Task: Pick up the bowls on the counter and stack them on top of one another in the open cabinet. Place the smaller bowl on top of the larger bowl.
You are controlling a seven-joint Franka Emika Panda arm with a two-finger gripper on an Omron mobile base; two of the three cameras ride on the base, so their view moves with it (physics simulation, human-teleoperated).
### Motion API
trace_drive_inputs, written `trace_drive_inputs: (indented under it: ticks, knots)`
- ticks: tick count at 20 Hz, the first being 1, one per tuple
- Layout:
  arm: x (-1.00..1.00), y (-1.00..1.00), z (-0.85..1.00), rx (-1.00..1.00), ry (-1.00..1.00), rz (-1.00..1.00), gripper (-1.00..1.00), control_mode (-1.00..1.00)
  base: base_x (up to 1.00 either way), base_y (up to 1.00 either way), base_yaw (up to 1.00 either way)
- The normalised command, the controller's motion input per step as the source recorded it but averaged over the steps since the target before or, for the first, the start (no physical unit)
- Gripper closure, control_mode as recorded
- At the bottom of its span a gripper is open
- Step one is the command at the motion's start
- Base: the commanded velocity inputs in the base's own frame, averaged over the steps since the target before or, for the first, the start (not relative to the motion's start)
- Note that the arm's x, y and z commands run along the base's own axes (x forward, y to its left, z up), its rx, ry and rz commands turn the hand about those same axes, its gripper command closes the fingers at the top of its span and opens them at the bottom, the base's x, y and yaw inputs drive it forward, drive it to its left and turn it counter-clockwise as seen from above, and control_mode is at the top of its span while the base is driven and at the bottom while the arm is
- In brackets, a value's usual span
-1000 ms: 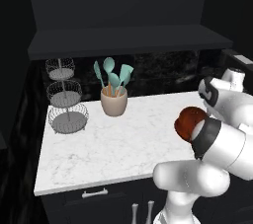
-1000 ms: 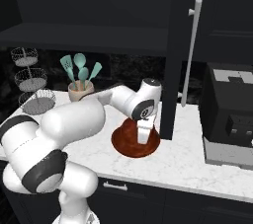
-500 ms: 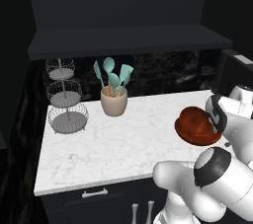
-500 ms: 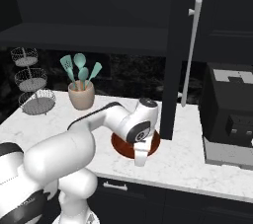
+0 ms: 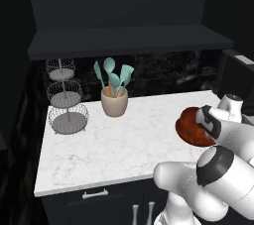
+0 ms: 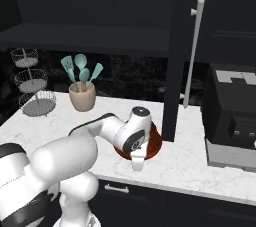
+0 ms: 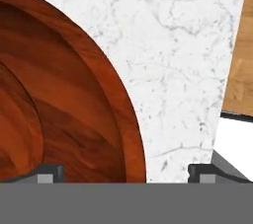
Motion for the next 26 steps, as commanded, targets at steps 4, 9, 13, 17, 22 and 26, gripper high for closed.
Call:
trace_drive_inputs:
  ticks: [4,9,13,17,22,26]
  knots:
    - [0.52,0.00,-0.14,0.00,0.00,0.02,-1.00,-1.00,0.00,0.00,0.00]
    - [0.39,0.00,-0.13,0.00,0.00,0.04,1.00,-1.00,0.00,0.00,0.00]
    - [0.00,0.00,0.00,0.00,0.00,0.01,1.00,-1.00,0.00,0.00,0.00]
    - [-0.04,0.00,0.12,0.00,-0.04,0.00,1.00,-1.00,0.00,0.00,0.00]
    - [-0.17,0.05,0.61,0.00,-0.23,0.00,1.00,-1.00,0.00,0.00,0.00]
    - [-0.32,0.25,1.00,-0.04,-0.36,0.00,1.00,-1.00,0.00,0.00,0.00]
